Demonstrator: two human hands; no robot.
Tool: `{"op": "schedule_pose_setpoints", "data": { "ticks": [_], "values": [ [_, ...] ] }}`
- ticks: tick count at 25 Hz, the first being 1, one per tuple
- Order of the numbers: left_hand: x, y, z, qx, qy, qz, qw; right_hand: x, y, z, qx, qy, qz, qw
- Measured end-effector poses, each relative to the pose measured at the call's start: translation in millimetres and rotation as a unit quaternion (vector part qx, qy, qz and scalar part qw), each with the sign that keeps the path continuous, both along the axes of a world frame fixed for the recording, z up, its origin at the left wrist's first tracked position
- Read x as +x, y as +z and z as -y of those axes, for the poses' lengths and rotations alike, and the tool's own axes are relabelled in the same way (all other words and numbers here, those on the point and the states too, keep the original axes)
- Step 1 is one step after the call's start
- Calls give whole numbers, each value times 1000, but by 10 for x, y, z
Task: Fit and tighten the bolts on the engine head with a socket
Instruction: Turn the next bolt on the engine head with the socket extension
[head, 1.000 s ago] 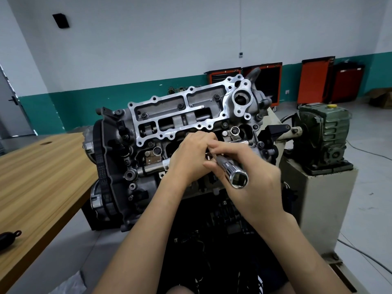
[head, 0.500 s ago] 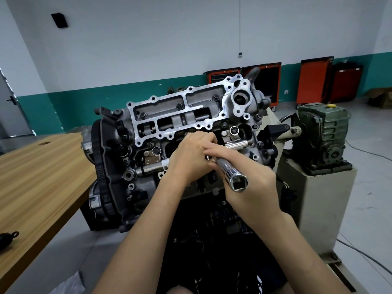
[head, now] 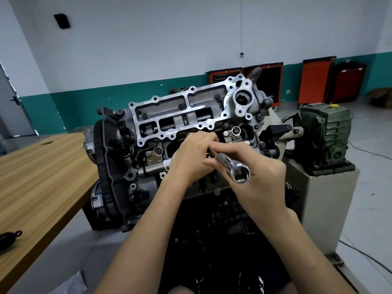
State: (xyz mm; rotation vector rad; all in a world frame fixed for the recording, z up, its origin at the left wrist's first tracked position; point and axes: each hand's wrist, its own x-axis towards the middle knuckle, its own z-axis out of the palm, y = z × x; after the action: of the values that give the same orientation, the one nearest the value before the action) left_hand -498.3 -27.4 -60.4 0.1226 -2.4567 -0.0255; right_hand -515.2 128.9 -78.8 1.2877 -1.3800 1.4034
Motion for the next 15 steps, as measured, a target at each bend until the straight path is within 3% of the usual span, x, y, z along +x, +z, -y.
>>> {"op": "schedule_pose_setpoints", "data": {
  "ticks": [3,6,10,15],
  "values": [
    [-18,-1,17,17,1,1,1000,45,-19,-9,-17,7,16,1000],
    [6,9,-3,33,0,0,999,75,-68,21,24,30,-7,999],
    [17,9,-11,5,3,-1,1000,0,-23,10,1,-21,-19,1000],
    [-3,5,-7,13,-1,5,1000,38,-42,-8,5,22,-4,1000]
  ]
}}
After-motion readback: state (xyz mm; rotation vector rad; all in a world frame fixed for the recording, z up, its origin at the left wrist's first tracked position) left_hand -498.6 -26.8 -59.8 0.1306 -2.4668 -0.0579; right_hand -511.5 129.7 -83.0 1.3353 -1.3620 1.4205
